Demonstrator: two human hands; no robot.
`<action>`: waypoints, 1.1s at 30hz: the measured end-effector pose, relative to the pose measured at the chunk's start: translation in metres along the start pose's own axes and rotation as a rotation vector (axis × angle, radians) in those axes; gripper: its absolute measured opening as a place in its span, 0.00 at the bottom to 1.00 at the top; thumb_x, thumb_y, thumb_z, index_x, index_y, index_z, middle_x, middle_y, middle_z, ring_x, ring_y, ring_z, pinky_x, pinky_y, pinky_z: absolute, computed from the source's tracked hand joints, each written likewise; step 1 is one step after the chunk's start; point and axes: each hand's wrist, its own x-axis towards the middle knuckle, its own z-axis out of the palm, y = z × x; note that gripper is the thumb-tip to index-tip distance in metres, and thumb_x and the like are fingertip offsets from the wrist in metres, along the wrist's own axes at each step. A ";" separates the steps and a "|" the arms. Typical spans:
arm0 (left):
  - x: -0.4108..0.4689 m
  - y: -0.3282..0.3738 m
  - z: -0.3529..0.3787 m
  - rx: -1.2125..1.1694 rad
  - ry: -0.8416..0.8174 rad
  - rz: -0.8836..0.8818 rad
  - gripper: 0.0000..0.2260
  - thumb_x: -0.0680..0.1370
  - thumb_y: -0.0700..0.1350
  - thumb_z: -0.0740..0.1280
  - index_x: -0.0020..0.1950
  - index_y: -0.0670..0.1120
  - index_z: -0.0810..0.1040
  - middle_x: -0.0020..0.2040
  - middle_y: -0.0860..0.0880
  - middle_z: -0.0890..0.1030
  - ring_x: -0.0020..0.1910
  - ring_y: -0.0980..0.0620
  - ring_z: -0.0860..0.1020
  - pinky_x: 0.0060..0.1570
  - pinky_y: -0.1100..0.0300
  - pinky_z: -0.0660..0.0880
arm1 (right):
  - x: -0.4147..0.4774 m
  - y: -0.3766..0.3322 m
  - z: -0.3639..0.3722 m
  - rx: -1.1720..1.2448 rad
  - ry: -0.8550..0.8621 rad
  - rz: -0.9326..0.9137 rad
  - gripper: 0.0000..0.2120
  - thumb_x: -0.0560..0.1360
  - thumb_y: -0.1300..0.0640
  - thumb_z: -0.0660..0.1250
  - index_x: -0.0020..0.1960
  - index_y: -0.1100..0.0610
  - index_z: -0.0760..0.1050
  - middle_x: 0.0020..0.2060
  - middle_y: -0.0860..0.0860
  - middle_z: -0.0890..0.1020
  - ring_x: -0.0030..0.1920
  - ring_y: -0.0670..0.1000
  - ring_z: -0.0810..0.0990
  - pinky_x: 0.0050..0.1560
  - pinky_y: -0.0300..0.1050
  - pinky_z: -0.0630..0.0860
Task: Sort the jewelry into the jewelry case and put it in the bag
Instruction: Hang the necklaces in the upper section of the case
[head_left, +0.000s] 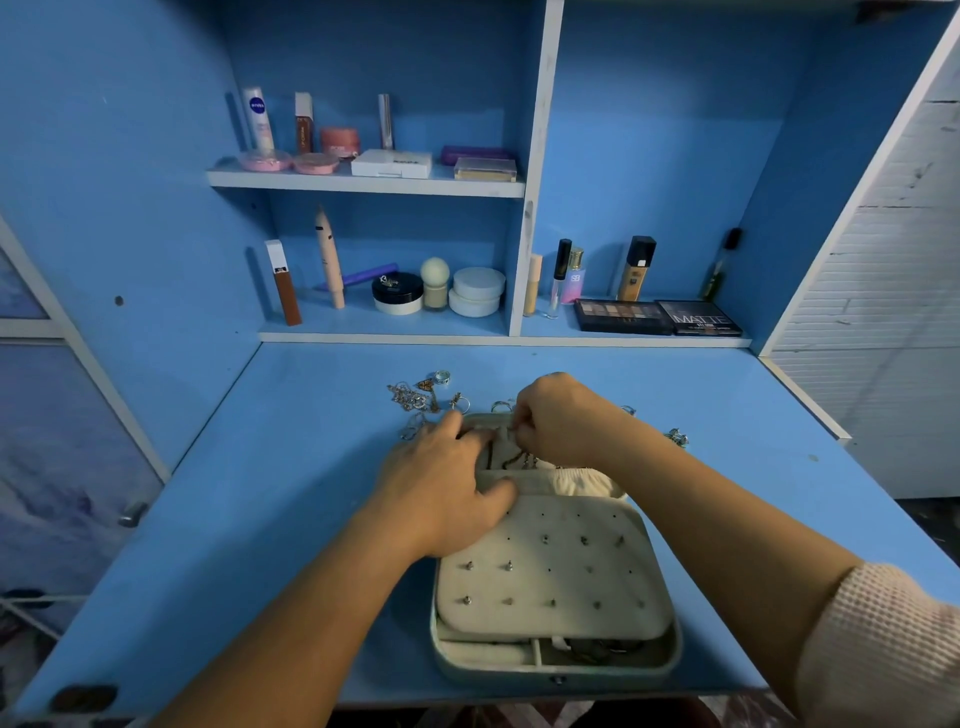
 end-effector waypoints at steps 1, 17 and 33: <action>0.000 0.000 0.000 -0.007 -0.001 -0.001 0.23 0.76 0.64 0.56 0.66 0.54 0.69 0.59 0.52 0.68 0.61 0.49 0.70 0.58 0.52 0.70 | 0.000 0.000 0.000 -0.004 -0.004 0.009 0.10 0.73 0.55 0.63 0.46 0.60 0.80 0.43 0.57 0.82 0.47 0.58 0.80 0.48 0.53 0.80; -0.003 -0.005 0.004 -0.167 0.090 -0.003 0.18 0.74 0.62 0.62 0.60 0.56 0.75 0.59 0.57 0.71 0.57 0.52 0.73 0.52 0.55 0.74 | -0.029 -0.001 -0.013 0.213 -0.100 0.012 0.07 0.73 0.55 0.68 0.50 0.48 0.74 0.41 0.45 0.77 0.42 0.50 0.79 0.41 0.44 0.77; -0.012 -0.007 0.007 -0.248 0.128 -0.035 0.20 0.69 0.61 0.58 0.54 0.52 0.74 0.60 0.57 0.71 0.63 0.55 0.69 0.63 0.56 0.68 | -0.041 -0.011 -0.003 0.177 -0.162 0.006 0.10 0.73 0.52 0.60 0.44 0.55 0.78 0.43 0.51 0.81 0.43 0.51 0.76 0.46 0.47 0.74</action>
